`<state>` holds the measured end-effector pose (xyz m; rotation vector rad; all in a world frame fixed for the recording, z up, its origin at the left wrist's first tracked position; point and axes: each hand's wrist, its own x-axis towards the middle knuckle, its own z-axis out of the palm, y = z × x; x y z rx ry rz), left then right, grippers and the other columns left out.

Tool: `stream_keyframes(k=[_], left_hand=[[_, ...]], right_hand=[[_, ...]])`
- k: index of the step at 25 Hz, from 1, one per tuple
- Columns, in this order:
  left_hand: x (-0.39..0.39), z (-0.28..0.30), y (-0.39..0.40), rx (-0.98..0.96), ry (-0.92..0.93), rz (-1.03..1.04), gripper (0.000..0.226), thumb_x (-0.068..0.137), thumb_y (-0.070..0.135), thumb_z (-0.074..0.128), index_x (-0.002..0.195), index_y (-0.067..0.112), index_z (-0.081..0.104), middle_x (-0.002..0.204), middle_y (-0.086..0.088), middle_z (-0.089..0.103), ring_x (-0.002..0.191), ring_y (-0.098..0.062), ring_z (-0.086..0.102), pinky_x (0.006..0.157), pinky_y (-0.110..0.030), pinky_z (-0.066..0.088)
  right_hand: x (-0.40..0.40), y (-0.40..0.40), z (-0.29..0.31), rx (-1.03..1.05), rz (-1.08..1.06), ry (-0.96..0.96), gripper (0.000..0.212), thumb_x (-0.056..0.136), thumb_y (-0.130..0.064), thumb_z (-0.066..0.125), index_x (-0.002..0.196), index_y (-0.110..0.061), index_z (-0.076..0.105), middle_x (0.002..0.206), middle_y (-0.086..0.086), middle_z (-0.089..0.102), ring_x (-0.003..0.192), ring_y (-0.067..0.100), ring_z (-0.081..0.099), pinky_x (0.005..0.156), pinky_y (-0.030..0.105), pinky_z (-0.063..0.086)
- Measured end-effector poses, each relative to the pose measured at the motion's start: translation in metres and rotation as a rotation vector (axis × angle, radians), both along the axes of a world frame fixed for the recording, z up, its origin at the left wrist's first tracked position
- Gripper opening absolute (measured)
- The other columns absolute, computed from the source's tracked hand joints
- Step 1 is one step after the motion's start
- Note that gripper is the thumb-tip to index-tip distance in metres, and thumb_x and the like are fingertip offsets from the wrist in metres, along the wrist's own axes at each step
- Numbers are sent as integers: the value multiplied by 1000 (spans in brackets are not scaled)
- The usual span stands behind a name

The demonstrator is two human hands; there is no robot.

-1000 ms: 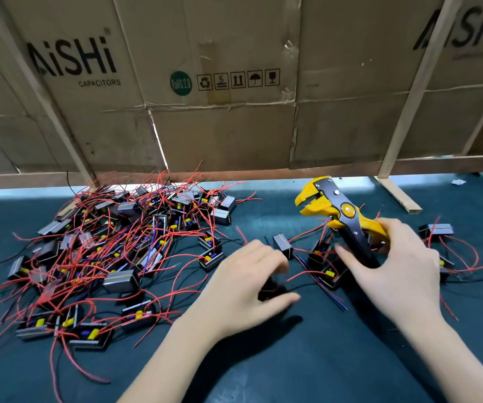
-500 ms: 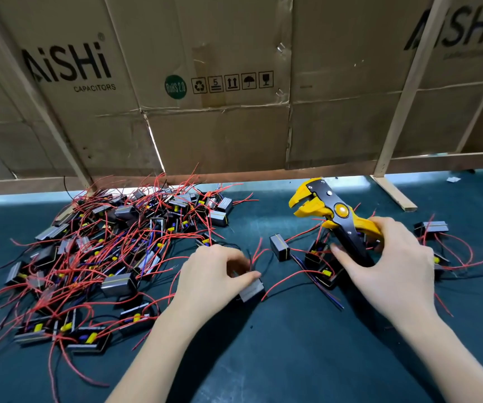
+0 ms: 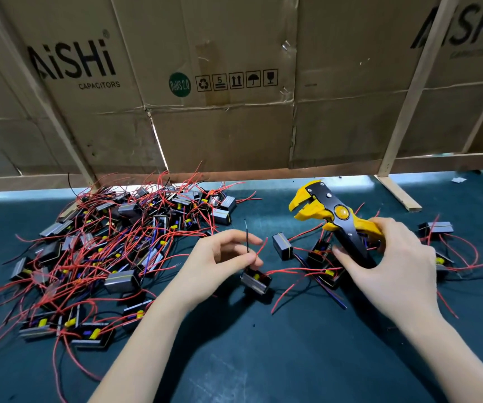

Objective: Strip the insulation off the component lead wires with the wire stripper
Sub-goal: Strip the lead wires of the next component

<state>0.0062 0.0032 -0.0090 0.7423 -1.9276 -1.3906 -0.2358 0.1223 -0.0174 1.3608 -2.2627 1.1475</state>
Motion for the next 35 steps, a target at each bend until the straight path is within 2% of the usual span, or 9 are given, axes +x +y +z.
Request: stream_keyframes(k=[5,7,9,13,20,26,29,32,35], left_hand=[[-8,-3,6,74,104,24,11,88,12,65,89,6,74,71,2,70,65,-7,61,67,-15,48],[-12,-5,8,59,91,61,11,91,10,64,86,5,73,65,4,64,61,-7,55,62,-16,45],[-15,-7,8,50,66,110,14,93,11,63,82,7,71,61,1,56,57,-11,47,57,-17,39],[-19,-9,9,69,57,179,21,93,14,64,73,15,67,62,-9,41,56,-13,35,53,-22,30],[-21,-12,7,75,45,209,25,92,15,66,68,21,68,72,-12,48,63,-16,35,57,-27,28],[-20,-13,7,71,40,196,26,91,12,66,66,20,67,74,-15,48,65,-19,33,57,-28,27],[-19,-13,6,60,31,193,24,91,12,66,68,19,66,73,-14,48,64,-19,32,58,-29,26],[-20,-13,6,37,24,186,21,92,14,65,71,17,67,71,-12,49,63,-18,33,58,-30,26],[-21,-13,7,24,34,139,26,98,19,56,76,14,69,58,6,48,56,-11,34,56,-23,29]], right_hand=[[3,-1,-6,22,8,108,51,69,-48,82,102,-16,62,88,1,61,88,31,60,78,41,36],[4,-1,-7,25,5,184,50,72,-54,73,101,-15,62,85,0,60,84,30,59,75,40,35],[6,-2,-8,30,4,257,52,70,-56,65,100,-14,62,82,-1,58,81,30,58,72,40,34],[8,-2,-10,51,4,346,52,69,-54,65,100,-13,63,81,0,56,78,31,56,72,40,34],[12,-3,-9,-6,54,369,47,69,-56,65,95,-16,64,76,-4,58,75,29,60,69,36,30],[12,-2,-10,-20,54,368,44,72,-59,60,87,-17,66,68,-4,61,66,27,61,63,35,34],[13,-1,-9,-9,43,356,39,69,-56,65,81,-19,67,66,-4,62,62,29,61,59,32,37],[13,0,-9,-11,21,318,33,64,-51,73,68,-19,64,57,-2,60,52,31,60,51,27,32],[12,-2,-12,6,-12,296,37,63,-48,85,69,-19,63,58,-1,59,55,32,61,50,28,36]])
